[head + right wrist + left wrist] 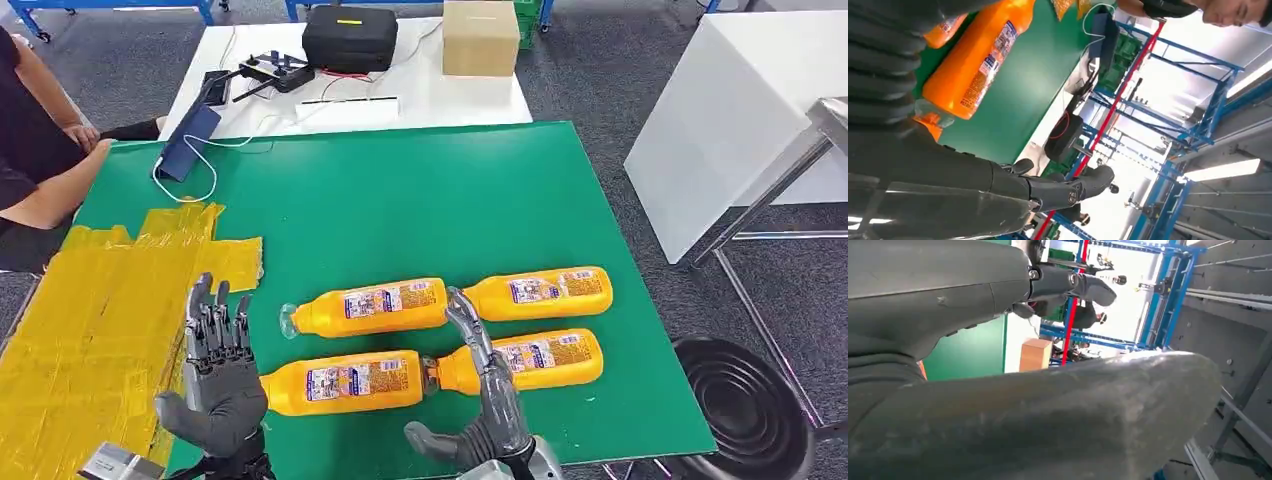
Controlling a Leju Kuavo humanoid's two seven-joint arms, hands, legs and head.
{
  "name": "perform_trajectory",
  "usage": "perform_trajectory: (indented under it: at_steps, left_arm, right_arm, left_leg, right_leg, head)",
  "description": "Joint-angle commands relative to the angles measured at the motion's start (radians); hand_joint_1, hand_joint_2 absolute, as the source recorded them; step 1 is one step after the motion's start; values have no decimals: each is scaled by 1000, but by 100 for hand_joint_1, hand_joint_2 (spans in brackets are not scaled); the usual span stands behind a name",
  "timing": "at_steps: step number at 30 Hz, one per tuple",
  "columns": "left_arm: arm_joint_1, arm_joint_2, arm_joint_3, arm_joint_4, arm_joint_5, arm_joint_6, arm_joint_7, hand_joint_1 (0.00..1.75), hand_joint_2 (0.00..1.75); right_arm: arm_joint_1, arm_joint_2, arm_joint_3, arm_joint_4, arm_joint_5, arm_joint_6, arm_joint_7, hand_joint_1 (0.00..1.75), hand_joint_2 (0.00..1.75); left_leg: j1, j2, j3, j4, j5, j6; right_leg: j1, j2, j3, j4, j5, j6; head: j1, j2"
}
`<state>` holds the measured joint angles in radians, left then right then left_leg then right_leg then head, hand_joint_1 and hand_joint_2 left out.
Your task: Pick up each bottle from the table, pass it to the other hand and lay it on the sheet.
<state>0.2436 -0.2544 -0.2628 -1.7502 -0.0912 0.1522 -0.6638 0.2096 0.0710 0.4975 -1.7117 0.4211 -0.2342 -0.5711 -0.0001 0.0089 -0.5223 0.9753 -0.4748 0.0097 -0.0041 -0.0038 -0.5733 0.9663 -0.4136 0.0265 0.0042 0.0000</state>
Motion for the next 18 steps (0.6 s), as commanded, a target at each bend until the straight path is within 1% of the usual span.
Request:
perform_trajectory:
  at_steps: [1,2,4,8,10,11,14,18]
  left_arm:
    - [-9,1,-6,30,-6,6,-34,0,0]
    - [-10,-2,-3,36,-12,8,-34,0,0]
    - [-16,-11,8,47,-18,-7,-34,0,0]
    - [-20,-22,19,57,-30,-20,-34,0,0]
    - [-13,-41,27,45,-39,-31,-33,0,0]
    - [-13,-41,27,45,-39,-31,-33,0,0]
    - [-13,-41,27,45,-39,-31,-33,0,0]
    - [-17,-45,32,50,-47,-45,-30,0,0]
  right_arm:
    - [-34,-55,54,60,94,-9,88,0,175]
    - [-58,-71,92,104,255,-46,197,0,175]
    - [-95,-73,140,179,372,-61,279,0,175]
    - [-143,-57,203,272,448,-58,348,0,175]
    - [-167,-54,239,310,486,-46,383,0,175]
    - [-167,-54,239,310,486,-46,383,0,175]
    - [-167,-54,239,310,486,-46,383,0,175]
    - [-200,-43,273,356,521,1,409,0,175]
  left_leg:
    - [0,0,2,-1,0,0]
    - [1,0,3,-1,-1,0]
    - [1,1,3,-1,-1,0]
    - [1,3,3,-2,-1,-1]
    - [1,1,3,-1,-1,-1]
    - [1,1,1,-1,0,-1]
    - [1,1,3,-1,-1,-1]
    - [1,1,5,-1,-2,-1]
  right_leg:
    - [0,0,2,-1,0,0]
    - [1,1,3,-2,0,0]
    - [1,2,3,-2,0,0]
    - [1,4,4,-3,1,0]
    - [1,2,4,-2,0,0]
    - [1,2,2,-2,1,0]
    - [1,1,3,-2,0,0]
    - [1,2,5,-2,-1,0]
  head:
    - [0,0]
    - [0,0]
    - [0,0]
    - [0,0]
    - [0,0]
    - [0,0]
    - [0,0]
    - [0,0]
